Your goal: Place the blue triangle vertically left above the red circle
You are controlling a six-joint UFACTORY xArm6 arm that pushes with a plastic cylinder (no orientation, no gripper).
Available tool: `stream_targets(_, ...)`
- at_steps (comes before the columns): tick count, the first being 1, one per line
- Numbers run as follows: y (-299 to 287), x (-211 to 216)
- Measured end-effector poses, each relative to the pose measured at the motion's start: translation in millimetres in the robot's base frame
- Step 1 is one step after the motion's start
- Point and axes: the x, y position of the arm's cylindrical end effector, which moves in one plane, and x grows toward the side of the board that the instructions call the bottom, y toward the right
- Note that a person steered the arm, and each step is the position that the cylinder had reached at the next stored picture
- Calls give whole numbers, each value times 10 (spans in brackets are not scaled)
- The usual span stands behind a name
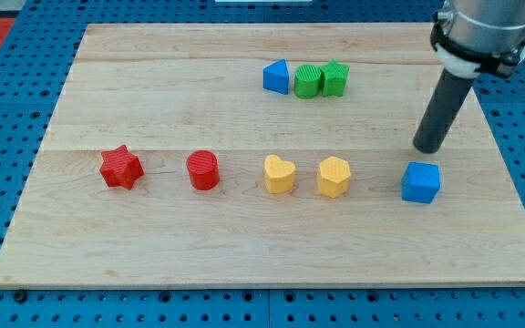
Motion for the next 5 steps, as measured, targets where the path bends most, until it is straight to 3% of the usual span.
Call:
stream_targets(2,51,-978)
stream_targets(3,-208,-1436)
stream_targets(5,-1578,-1385)
